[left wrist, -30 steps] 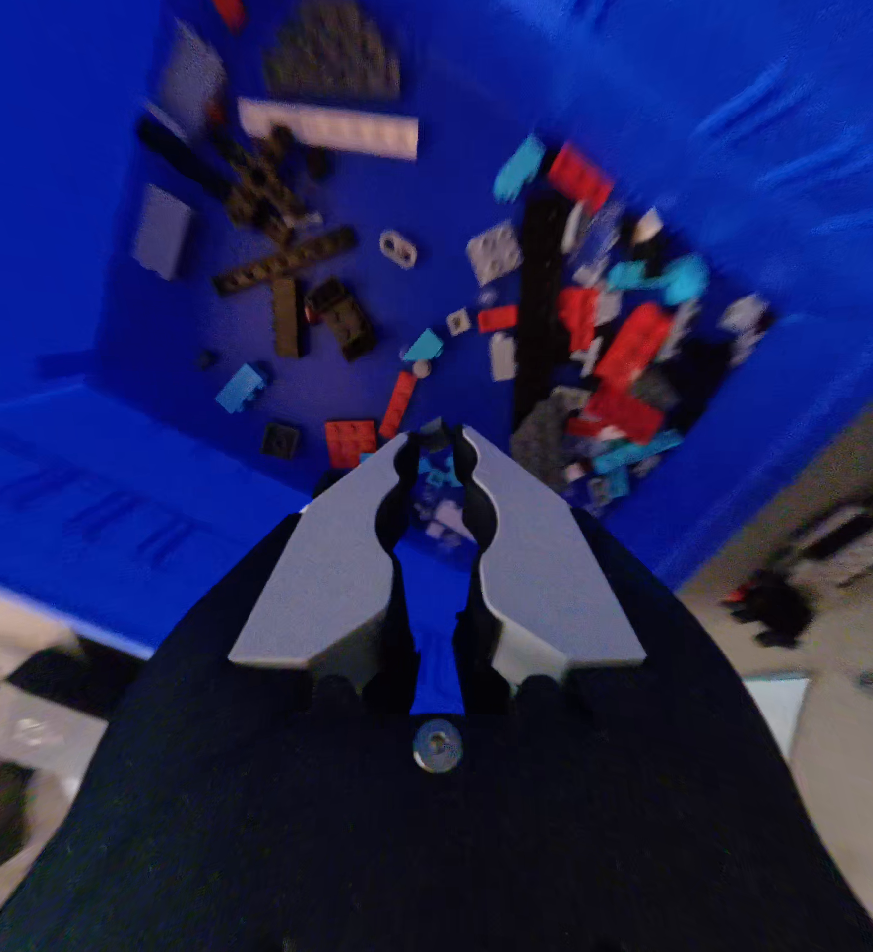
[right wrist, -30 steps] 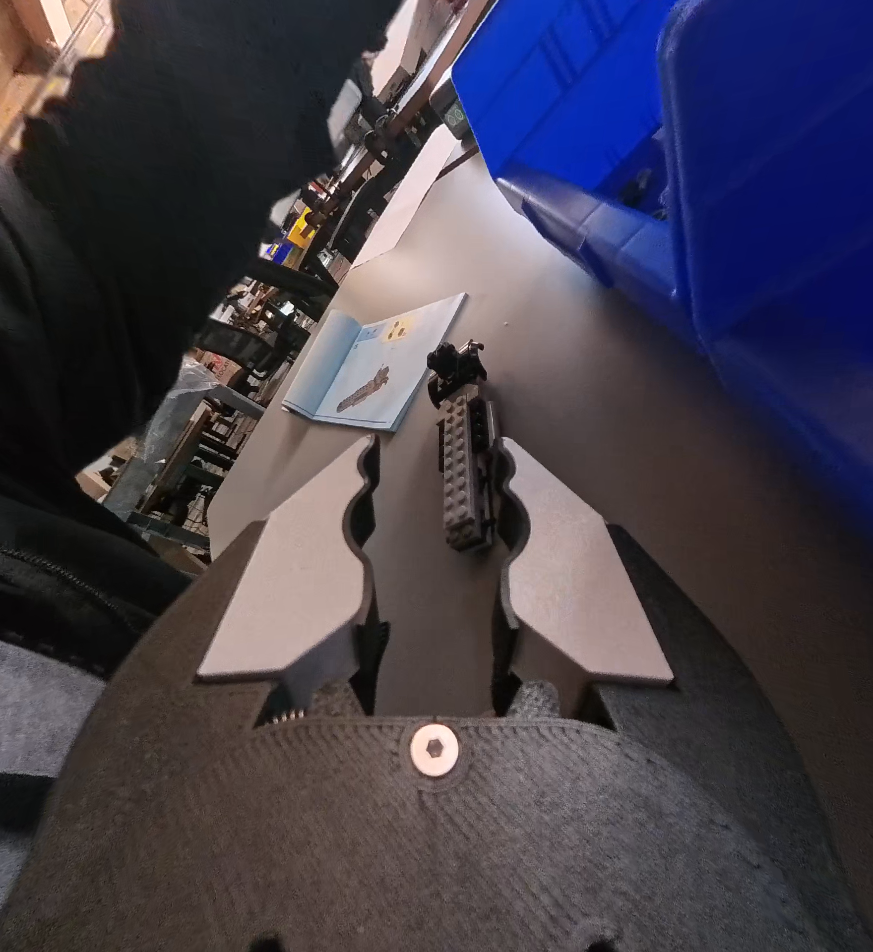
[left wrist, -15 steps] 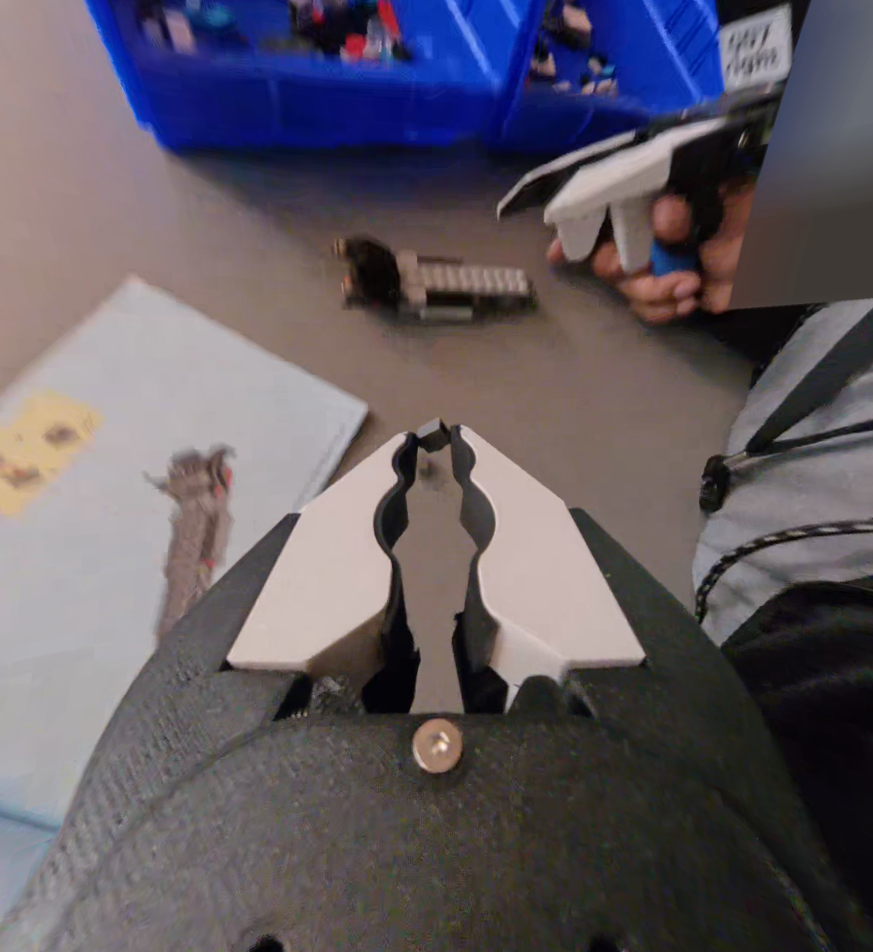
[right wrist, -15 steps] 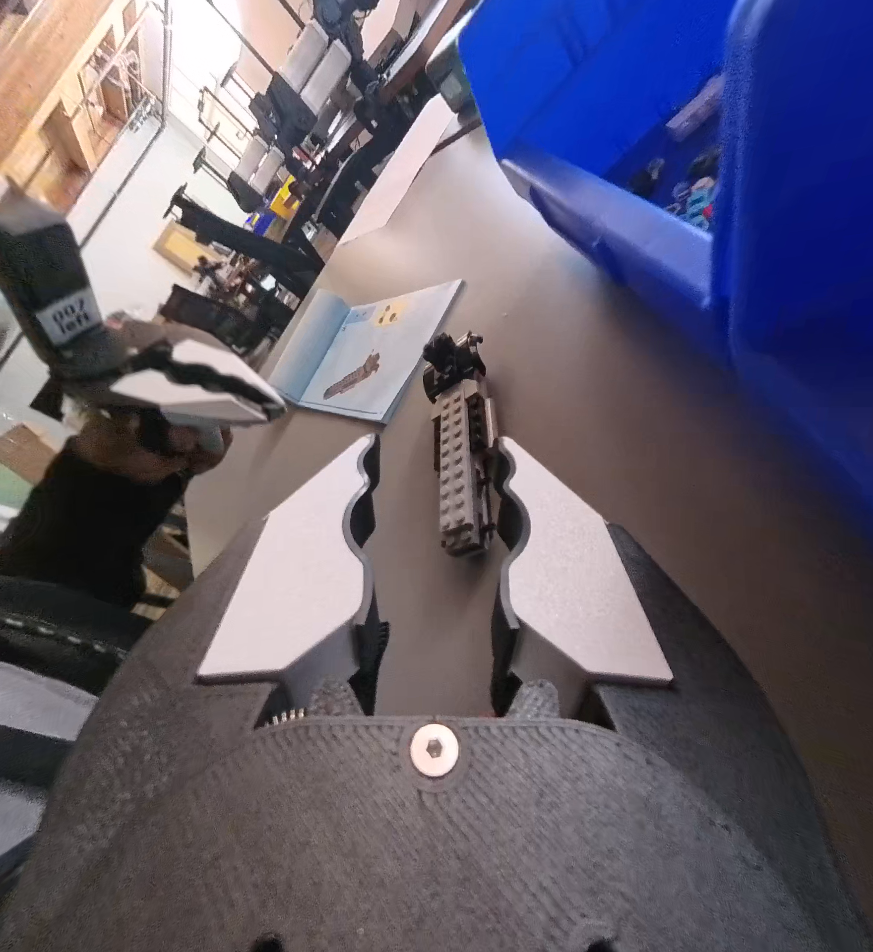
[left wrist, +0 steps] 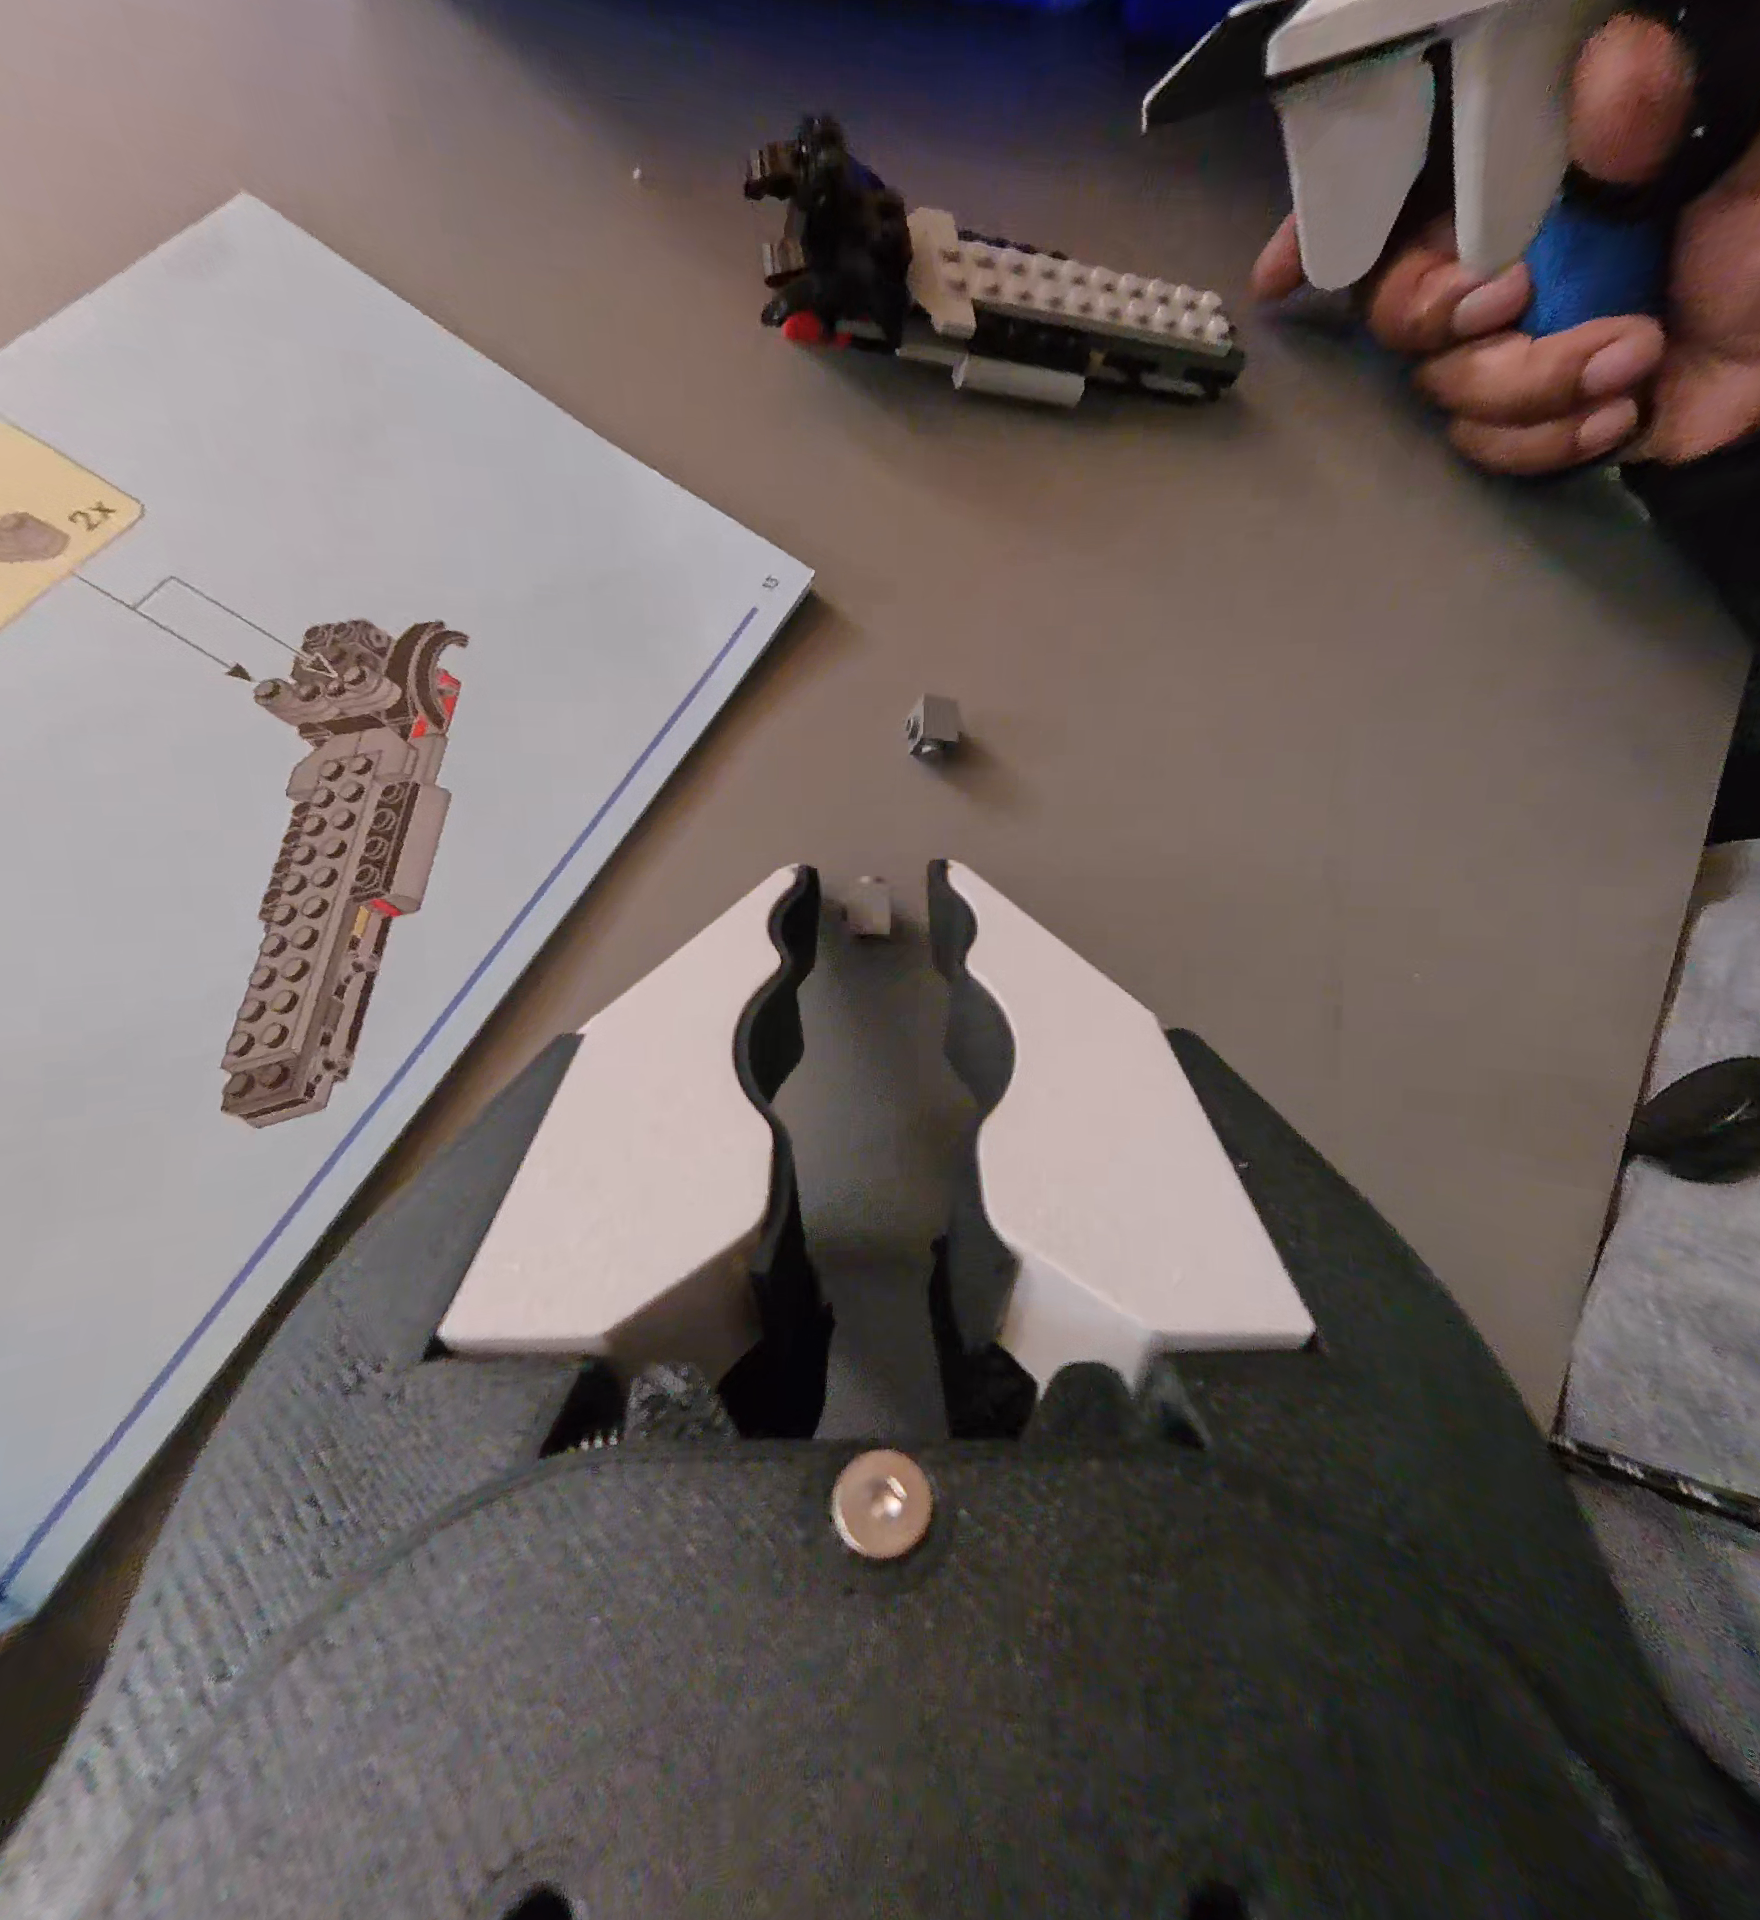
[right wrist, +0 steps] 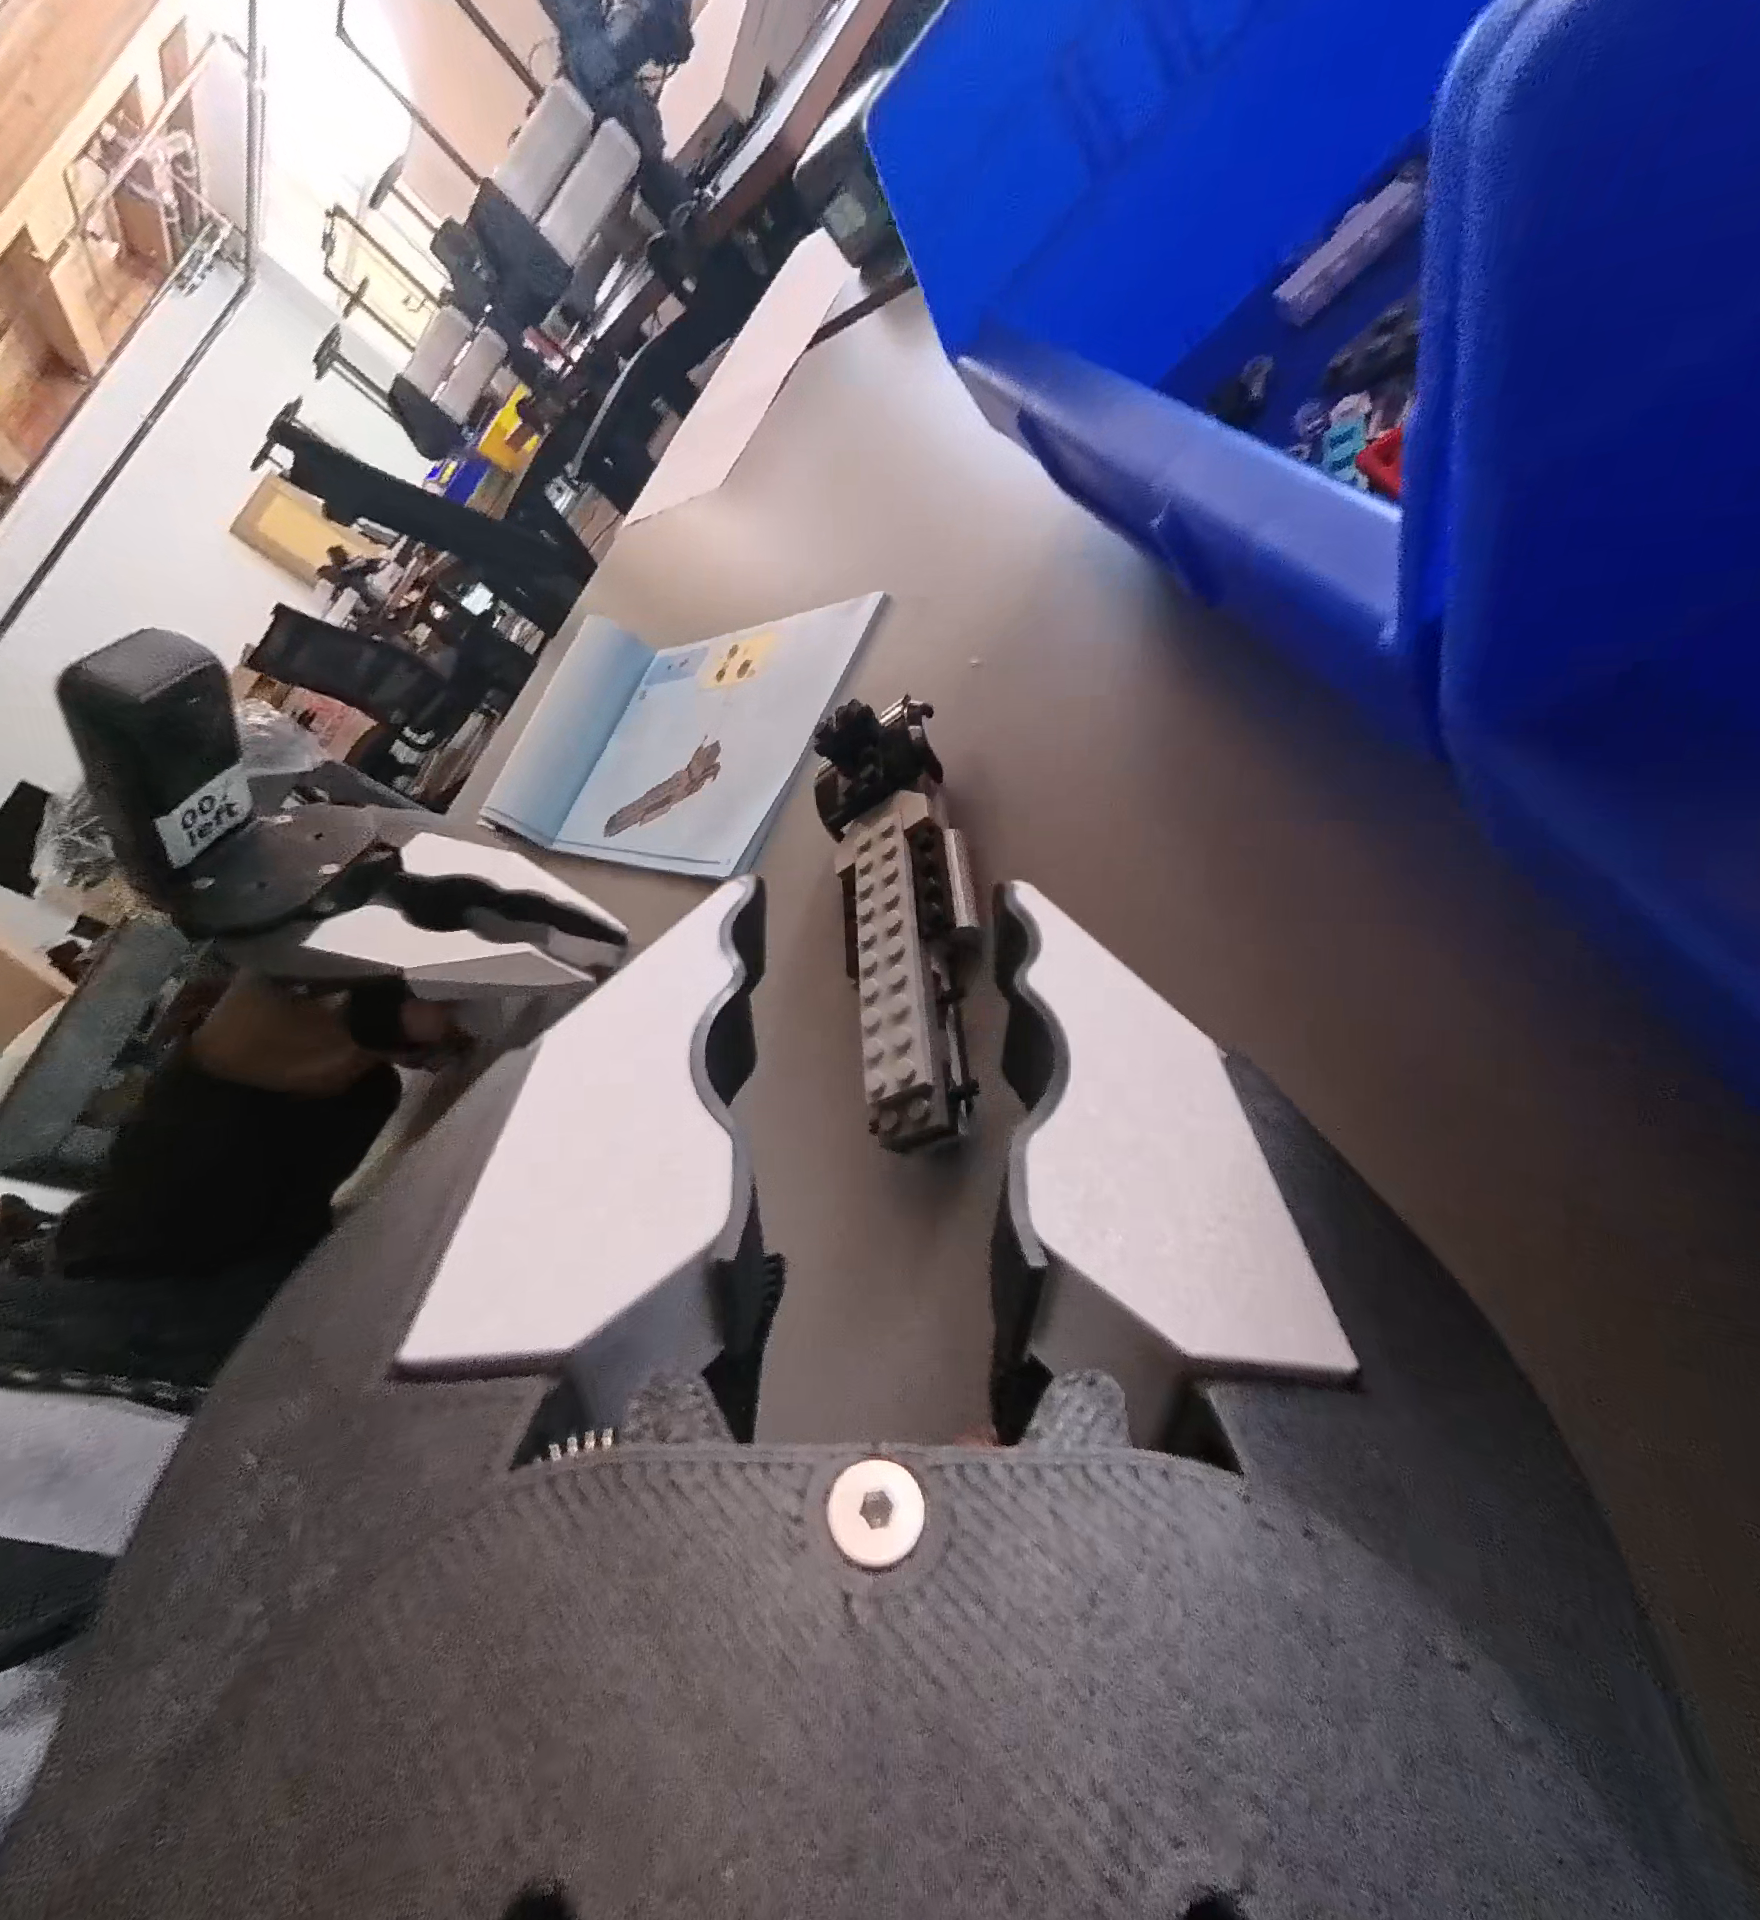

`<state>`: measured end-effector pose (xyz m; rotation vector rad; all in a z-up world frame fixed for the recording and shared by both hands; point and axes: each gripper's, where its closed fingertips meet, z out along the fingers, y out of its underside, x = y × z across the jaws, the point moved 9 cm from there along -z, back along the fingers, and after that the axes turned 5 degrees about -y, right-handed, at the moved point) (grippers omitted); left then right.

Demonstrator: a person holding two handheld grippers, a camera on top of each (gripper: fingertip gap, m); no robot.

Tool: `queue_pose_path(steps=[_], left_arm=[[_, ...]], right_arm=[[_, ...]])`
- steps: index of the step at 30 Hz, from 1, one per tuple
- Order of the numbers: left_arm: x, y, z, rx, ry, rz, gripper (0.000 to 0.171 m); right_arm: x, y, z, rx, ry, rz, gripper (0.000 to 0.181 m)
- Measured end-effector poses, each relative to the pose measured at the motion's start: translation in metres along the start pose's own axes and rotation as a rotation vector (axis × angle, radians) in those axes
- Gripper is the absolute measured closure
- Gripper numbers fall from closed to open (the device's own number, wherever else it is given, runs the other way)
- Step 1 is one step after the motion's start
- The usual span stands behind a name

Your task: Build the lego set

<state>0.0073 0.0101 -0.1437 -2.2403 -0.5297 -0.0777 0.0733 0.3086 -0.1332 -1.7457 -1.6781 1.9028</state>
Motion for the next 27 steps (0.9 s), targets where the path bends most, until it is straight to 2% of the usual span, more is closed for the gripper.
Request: queue_pose_path(steps=[4,14,23,27], left_arm=[[0.001,0.004,-0.011,0.073,0.005,-0.034,0.144],[0.004,0.025,-0.042,0.245,0.048,-0.19,0.144],[-0.007,0.023,-0.045,0.29,0.156,-0.283,0.144],[-0.008,0.023,-0.048,0.324,0.161,-0.291,0.144]], right_arm=[[0.0,0.001,0.004,-0.04,0.008,0.001,0.134],[-0.003,-0.001,0.024,-0.17,0.008,-0.068,0.131],[-0.012,0.003,0.033,-0.238,0.079,-0.189,0.128],[-0.014,0.002,0.033,-0.243,0.113,-0.247,0.128]])
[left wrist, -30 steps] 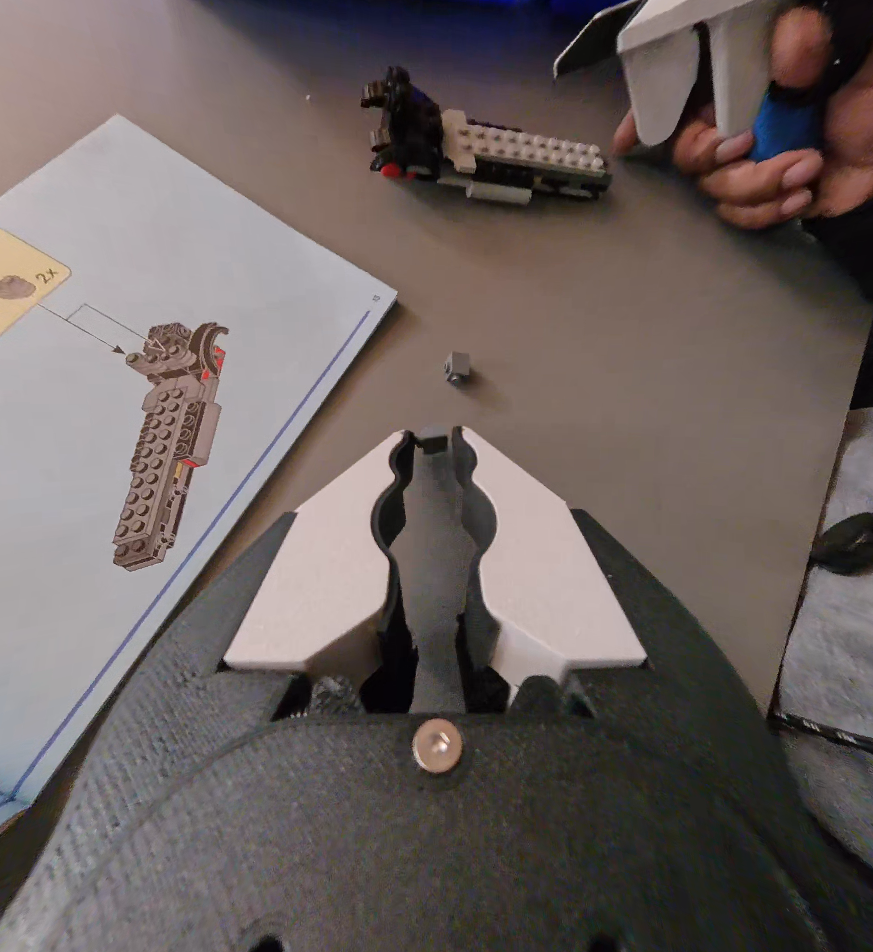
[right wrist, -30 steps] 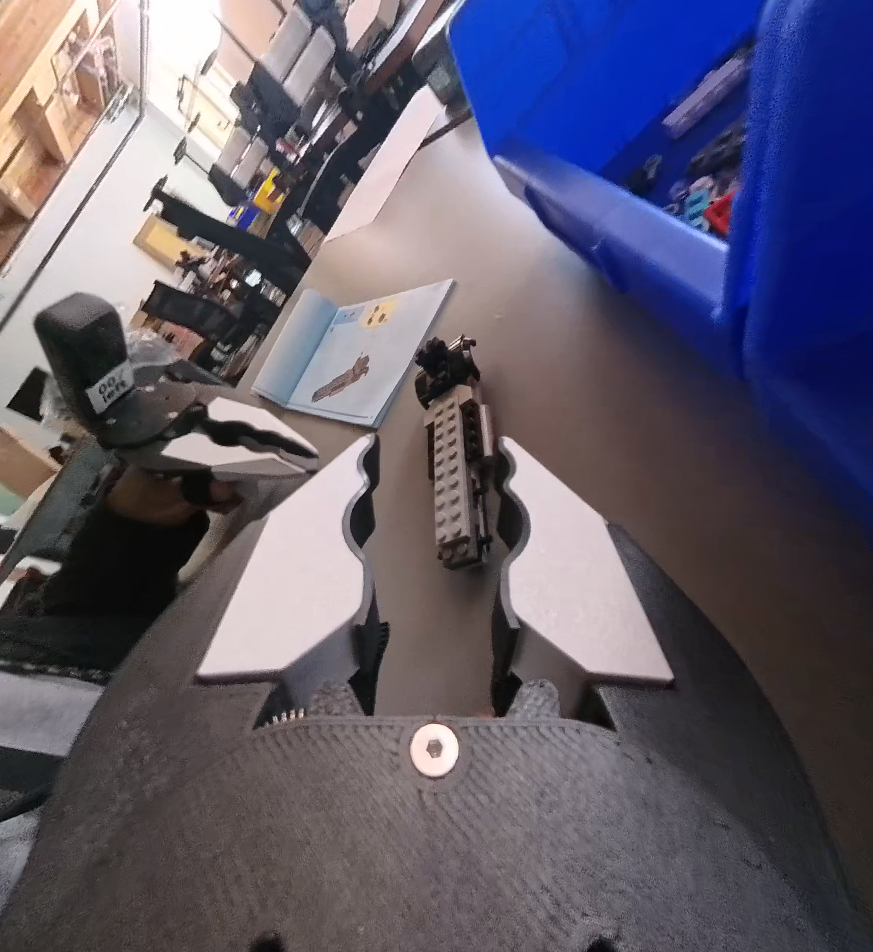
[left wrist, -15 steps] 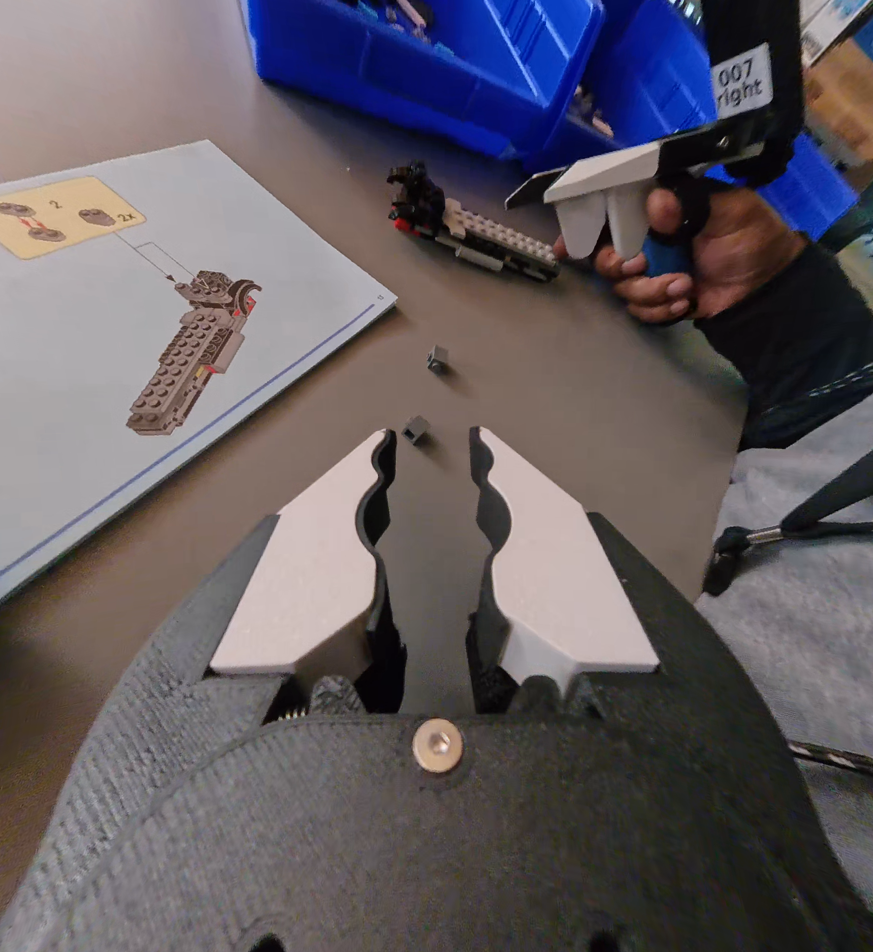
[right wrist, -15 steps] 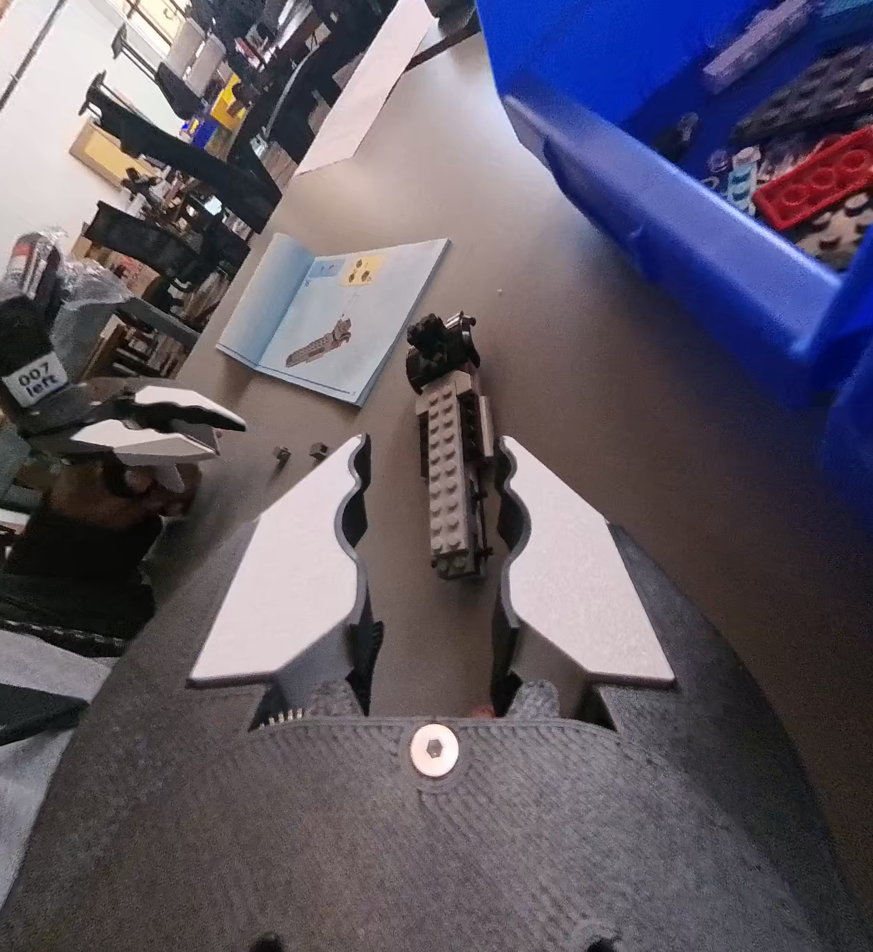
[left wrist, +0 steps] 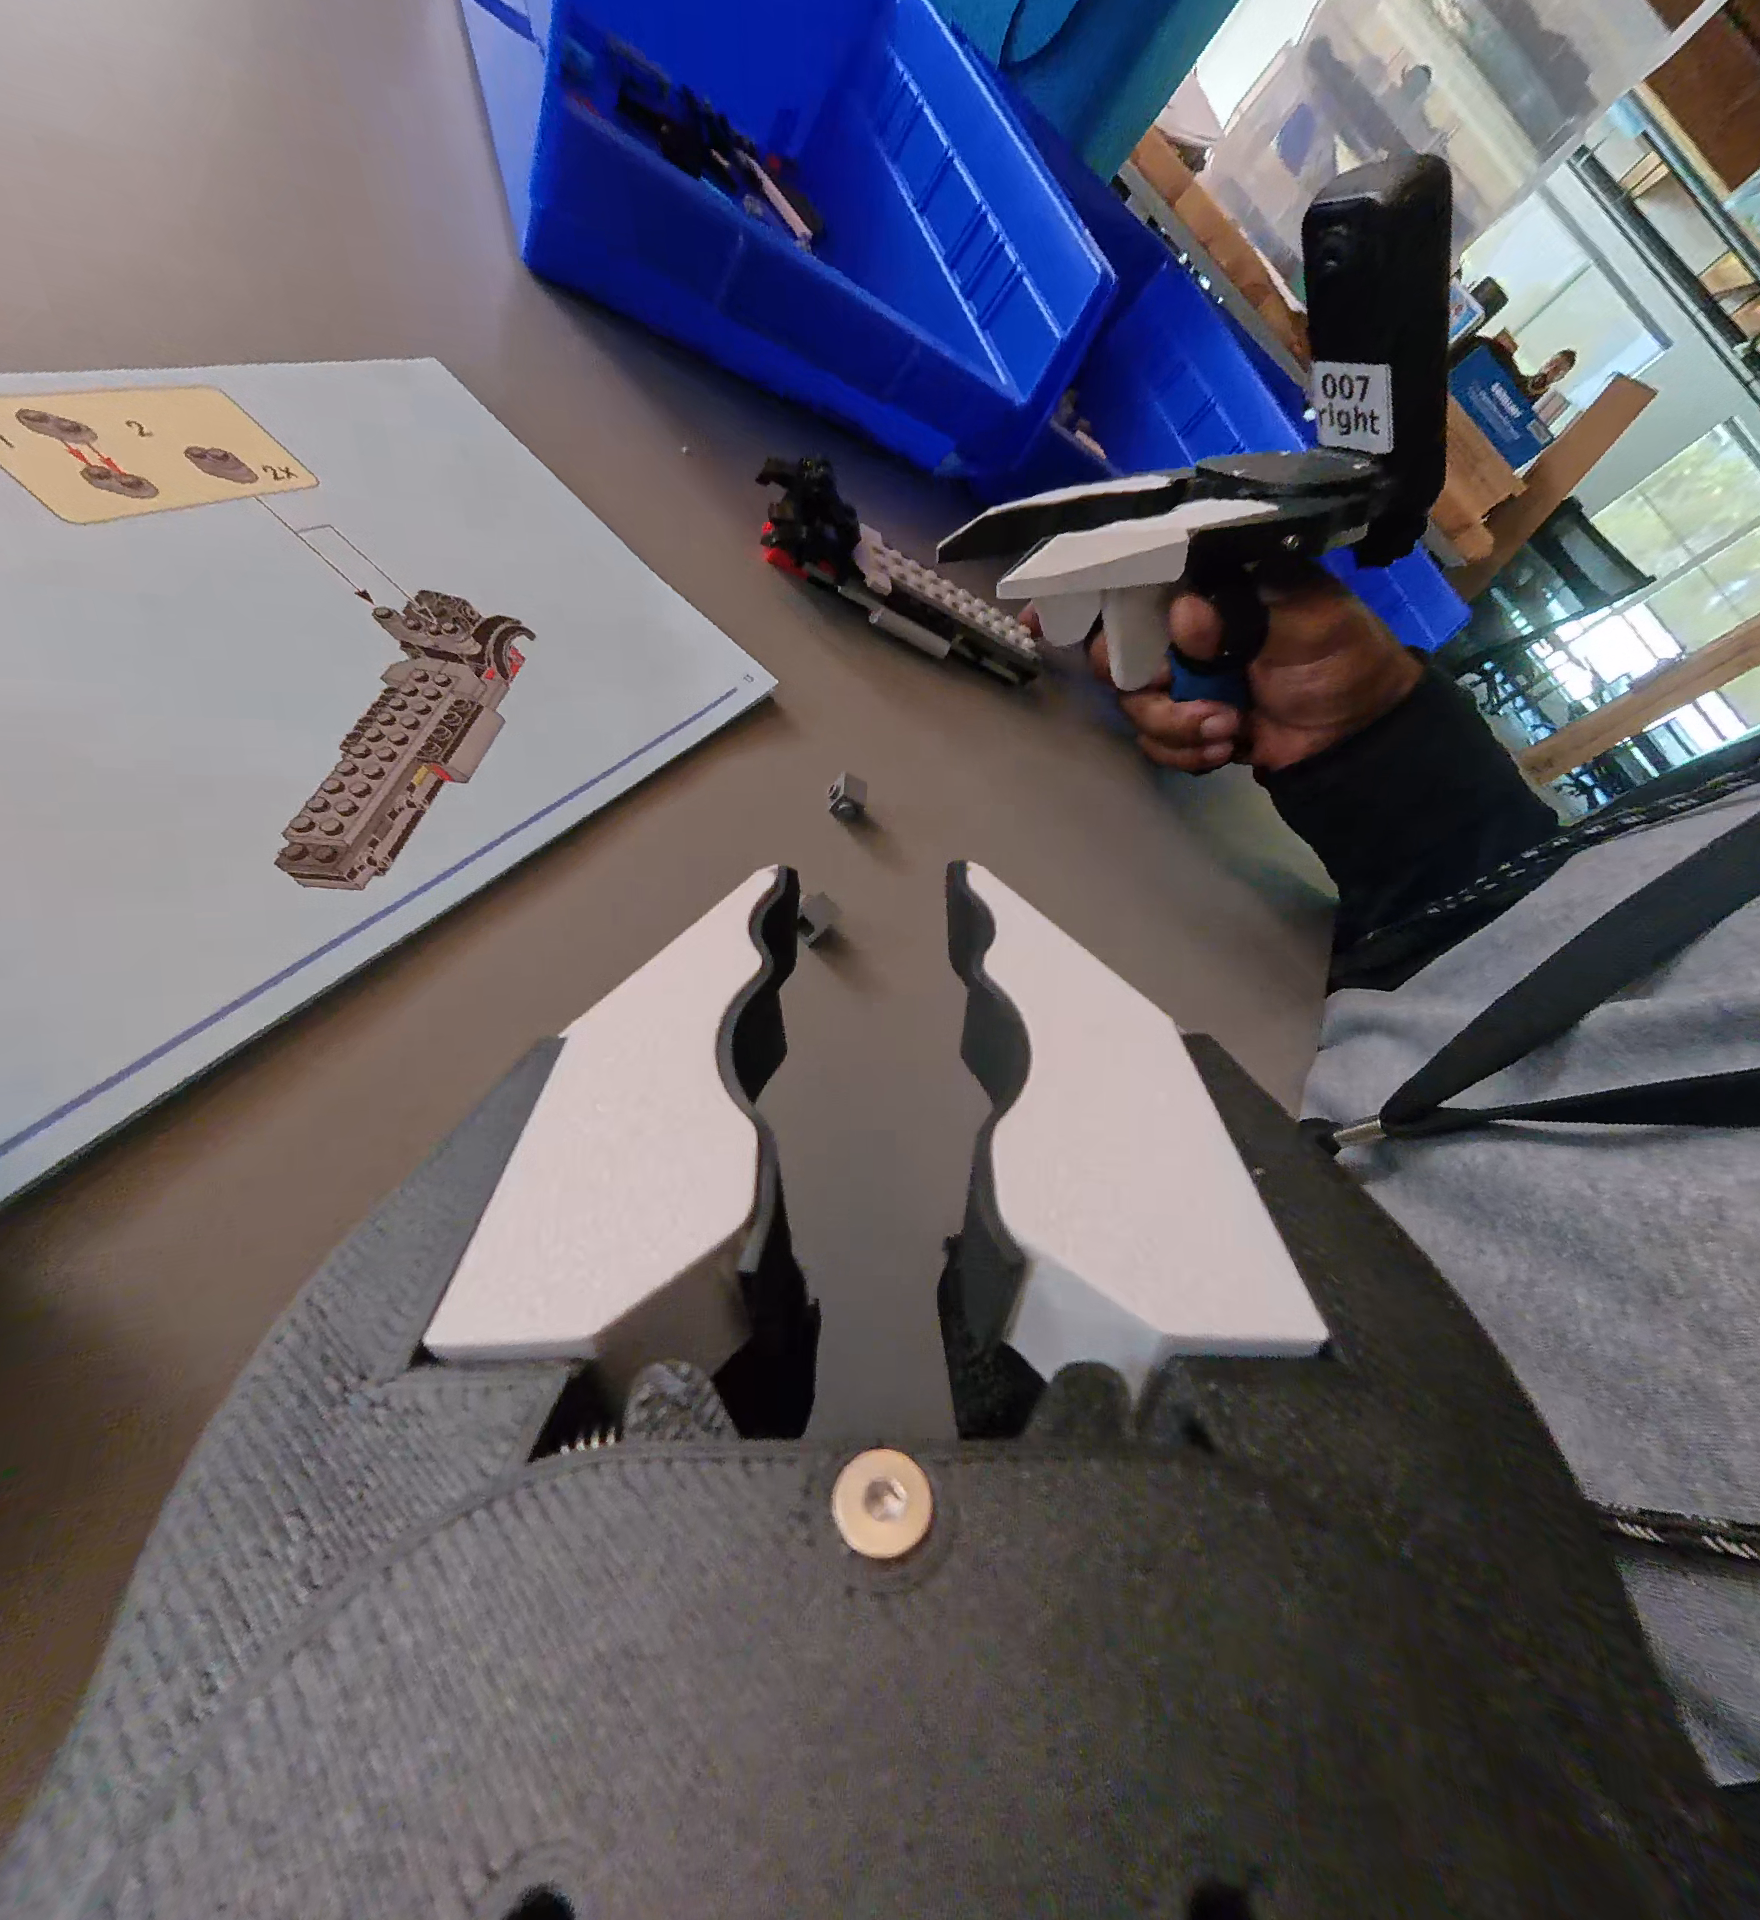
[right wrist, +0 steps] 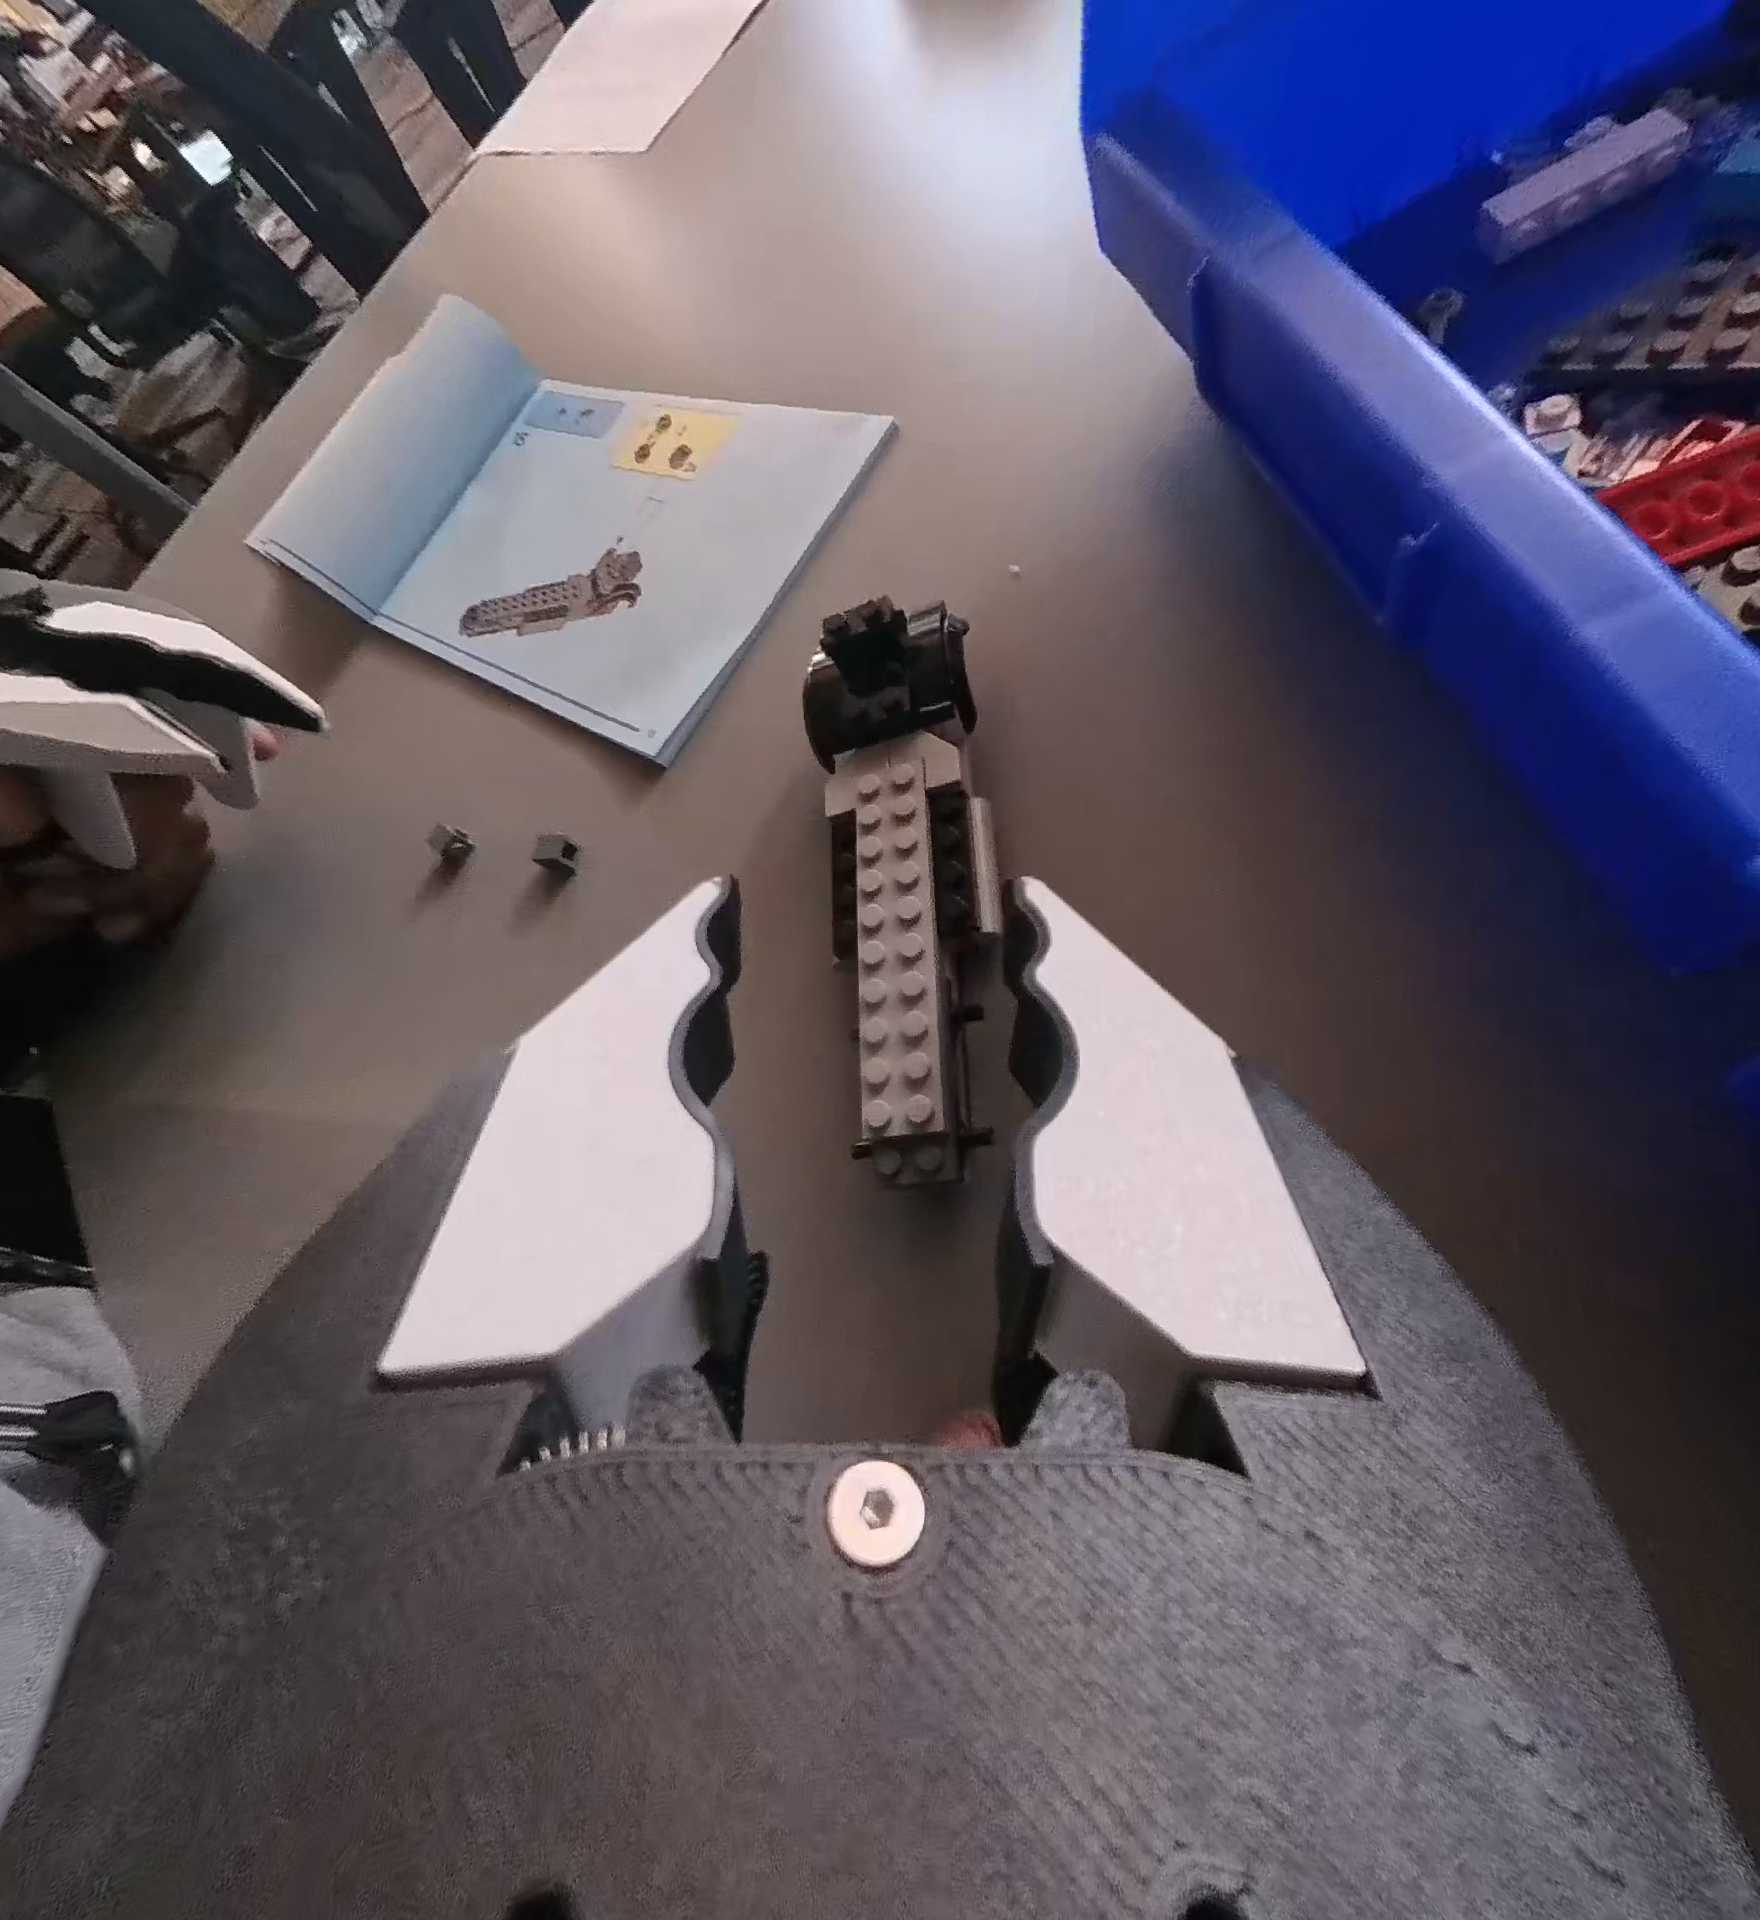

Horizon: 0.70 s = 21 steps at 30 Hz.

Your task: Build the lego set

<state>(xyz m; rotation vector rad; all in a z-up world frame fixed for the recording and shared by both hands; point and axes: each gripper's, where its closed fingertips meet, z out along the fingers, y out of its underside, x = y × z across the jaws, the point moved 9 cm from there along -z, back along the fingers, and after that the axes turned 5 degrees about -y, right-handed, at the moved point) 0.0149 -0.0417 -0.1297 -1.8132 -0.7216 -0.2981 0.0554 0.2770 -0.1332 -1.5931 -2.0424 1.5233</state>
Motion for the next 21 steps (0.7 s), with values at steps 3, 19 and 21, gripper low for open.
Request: queue_pose_path(steps=[3,19,21], left_arm=[[0.0,-0.001,-0.003,0.027,0.006,-0.006,0.144],[-0.001,-0.003,-0.01,0.088,0.047,-0.024,0.144],[-0.001,-0.003,-0.01,0.088,0.049,-0.025,0.144]], right_arm=[[0.0,0.0,0.0,-0.013,0.014,-0.021,0.128],[-0.017,0.01,0.007,-0.112,0.044,-0.096,0.129],[-0.022,0.012,0.008,-0.122,0.023,-0.103,0.129]])
